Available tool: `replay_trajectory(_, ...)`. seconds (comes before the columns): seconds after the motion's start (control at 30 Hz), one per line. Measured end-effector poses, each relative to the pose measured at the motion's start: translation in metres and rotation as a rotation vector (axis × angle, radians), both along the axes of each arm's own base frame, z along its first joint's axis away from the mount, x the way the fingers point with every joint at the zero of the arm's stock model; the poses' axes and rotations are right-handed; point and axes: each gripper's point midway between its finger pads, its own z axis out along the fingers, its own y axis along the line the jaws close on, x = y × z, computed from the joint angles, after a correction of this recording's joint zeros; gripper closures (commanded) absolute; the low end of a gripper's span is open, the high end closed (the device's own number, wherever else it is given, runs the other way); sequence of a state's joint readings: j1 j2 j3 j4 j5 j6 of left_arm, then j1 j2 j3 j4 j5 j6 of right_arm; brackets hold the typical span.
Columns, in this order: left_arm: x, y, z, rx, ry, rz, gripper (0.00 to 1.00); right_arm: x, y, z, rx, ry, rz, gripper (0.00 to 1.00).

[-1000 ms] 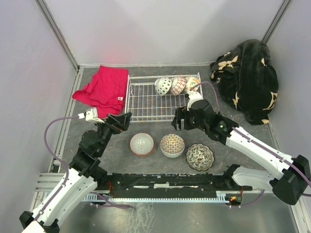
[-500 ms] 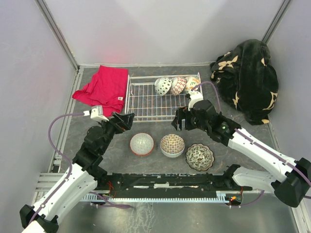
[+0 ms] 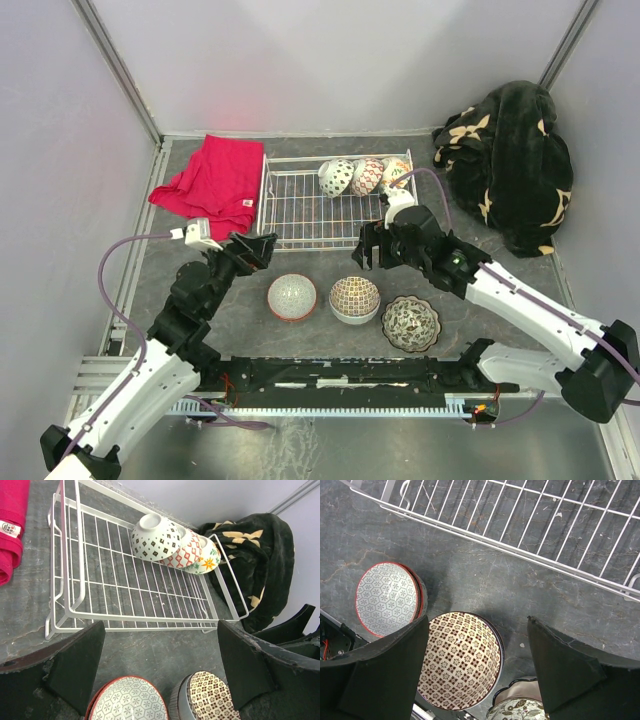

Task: Load the bowls into the dish rack
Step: Pick up the bowl from the center of the board.

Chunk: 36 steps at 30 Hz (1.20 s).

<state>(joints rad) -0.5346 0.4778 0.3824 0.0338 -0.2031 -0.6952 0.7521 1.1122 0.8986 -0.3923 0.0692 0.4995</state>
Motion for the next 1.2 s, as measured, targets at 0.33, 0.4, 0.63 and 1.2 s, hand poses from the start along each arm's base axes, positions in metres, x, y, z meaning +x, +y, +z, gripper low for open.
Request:
replay_trajectory(0.33,0.001,-0.001,-0.001,-0.003,0.006,-0.004,0.01,-0.001,0.005,-0.011,-0.014,0.034,0.019,0.13)
replay_trajectory(0.4,-0.001,-0.004,0.001,-0.023,0.000,-0.018,0.01,-0.002,0.006,-0.013,-0.015,0.040,0.025,0.14)
replay_trajectory(0.63,0.004,-0.014,0.003,-0.042,0.021,-0.045,0.01,-0.010,0.017,-0.026,-0.034,0.077,0.072,0.16)
replay_trajectory(1.2,0.003,-0.005,0.021,-0.083,-0.033,-0.005,0.01,-0.074,0.092,-0.030,-0.031,0.007,0.442,0.21)
